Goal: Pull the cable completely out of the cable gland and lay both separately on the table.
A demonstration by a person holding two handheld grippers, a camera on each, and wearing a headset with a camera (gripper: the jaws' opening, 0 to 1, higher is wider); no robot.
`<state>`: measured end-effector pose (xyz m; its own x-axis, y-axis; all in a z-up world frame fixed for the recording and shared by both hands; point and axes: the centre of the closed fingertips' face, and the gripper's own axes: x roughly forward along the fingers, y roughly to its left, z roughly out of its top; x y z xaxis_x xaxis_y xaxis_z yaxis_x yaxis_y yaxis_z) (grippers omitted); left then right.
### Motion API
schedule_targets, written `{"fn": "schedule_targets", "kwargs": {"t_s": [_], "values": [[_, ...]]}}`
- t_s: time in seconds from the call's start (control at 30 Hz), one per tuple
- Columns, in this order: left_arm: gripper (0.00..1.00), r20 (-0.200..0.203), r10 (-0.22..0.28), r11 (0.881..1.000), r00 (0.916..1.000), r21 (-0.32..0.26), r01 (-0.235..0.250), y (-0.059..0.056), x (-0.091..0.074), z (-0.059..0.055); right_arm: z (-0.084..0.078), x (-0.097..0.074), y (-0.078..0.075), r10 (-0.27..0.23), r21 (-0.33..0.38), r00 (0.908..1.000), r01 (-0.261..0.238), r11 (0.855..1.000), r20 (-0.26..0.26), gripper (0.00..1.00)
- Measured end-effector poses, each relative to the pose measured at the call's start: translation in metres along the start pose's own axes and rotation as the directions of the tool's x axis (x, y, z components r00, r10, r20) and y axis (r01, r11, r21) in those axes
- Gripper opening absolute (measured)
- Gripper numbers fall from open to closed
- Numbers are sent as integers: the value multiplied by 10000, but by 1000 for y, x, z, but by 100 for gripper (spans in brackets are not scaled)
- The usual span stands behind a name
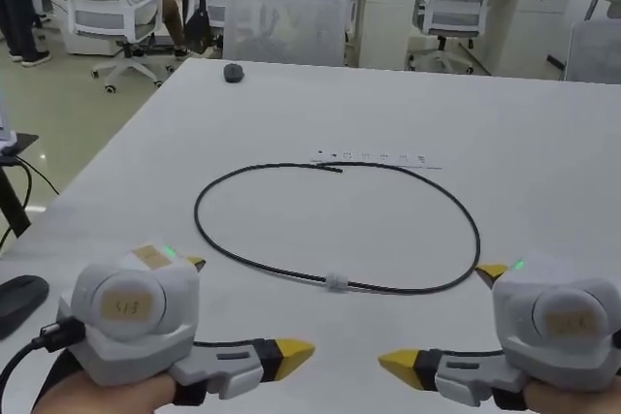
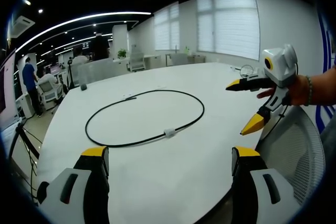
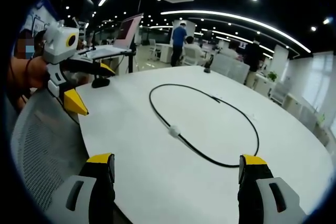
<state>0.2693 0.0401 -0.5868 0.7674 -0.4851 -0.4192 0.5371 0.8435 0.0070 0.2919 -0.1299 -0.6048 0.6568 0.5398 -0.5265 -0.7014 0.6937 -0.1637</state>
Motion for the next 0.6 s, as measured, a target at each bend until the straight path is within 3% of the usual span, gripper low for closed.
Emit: {"fn": "schedule_targets", "kwargs": {"t_s": [0.3, 0.6], "values": [[97, -52, -41, 10000, 10000, 25, 41, 2, 6, 1, -2, 5, -7, 0, 2, 10000, 0, 10000, -80, 100], [96, -40, 20, 10000, 10000, 19, -19, 6, 8, 0, -6, 10, -3, 181, -15, 9997, -181, 9998, -177, 100]]}}
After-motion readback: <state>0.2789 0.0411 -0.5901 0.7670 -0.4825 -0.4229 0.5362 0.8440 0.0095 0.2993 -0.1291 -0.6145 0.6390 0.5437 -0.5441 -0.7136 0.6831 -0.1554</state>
